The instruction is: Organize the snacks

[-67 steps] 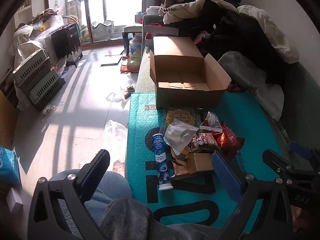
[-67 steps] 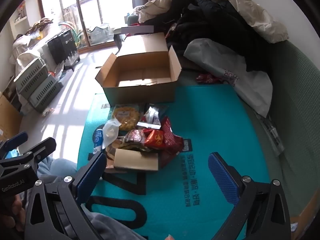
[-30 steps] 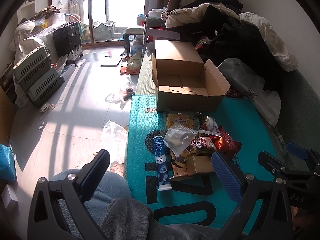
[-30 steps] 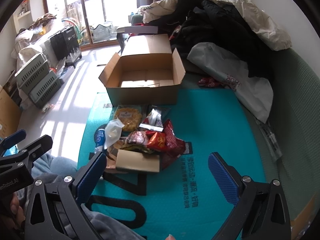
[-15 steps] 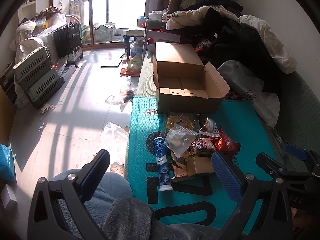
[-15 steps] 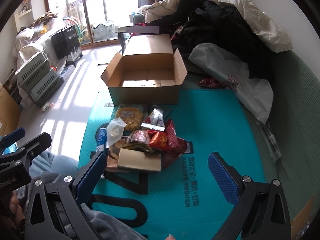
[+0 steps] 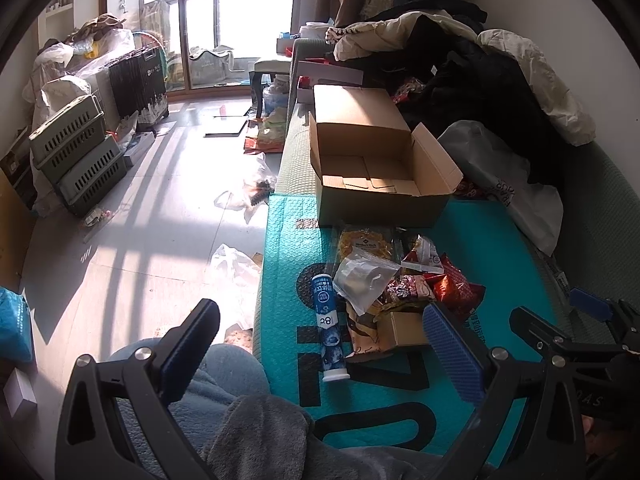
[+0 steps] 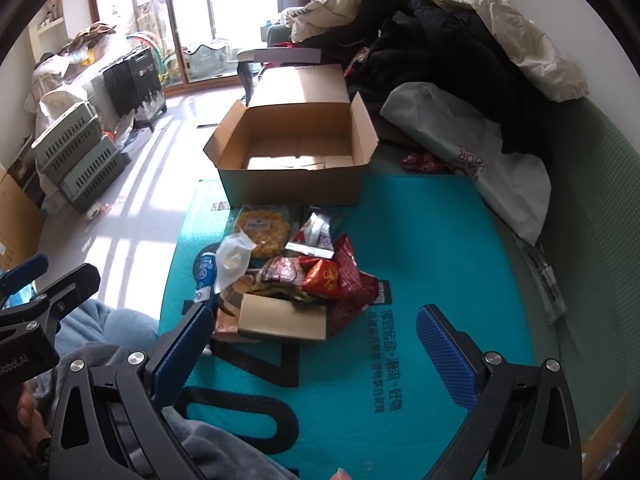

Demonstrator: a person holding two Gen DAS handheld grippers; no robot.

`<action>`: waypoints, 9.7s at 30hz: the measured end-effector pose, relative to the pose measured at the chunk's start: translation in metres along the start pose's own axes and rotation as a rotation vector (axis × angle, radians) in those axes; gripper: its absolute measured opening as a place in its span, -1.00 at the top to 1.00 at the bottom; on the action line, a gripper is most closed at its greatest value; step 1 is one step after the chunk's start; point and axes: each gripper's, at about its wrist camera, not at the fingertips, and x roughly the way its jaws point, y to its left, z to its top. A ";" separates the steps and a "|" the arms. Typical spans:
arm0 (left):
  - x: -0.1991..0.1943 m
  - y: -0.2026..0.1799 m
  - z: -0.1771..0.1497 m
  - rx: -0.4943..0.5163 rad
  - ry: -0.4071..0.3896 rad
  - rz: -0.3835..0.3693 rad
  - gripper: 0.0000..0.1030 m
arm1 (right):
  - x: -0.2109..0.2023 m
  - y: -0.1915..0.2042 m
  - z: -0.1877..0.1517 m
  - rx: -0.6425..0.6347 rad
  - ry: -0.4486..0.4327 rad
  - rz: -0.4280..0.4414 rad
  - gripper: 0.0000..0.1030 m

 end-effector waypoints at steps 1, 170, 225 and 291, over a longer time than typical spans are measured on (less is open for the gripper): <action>0.000 0.000 0.000 -0.001 -0.001 -0.002 -1.00 | 0.000 0.000 0.000 -0.001 0.000 0.001 -0.99; 0.075 -0.004 -0.001 -0.133 0.215 -0.111 0.46 | 0.087 -0.015 0.004 0.110 0.187 0.345 0.16; 0.259 -0.044 0.195 0.055 0.103 -0.044 0.46 | 0.219 -0.018 0.227 -0.001 0.008 0.235 0.15; -0.053 -0.003 0.171 0.083 -0.305 0.035 -0.55 | -0.071 0.026 0.186 -0.094 -0.335 0.200 -0.50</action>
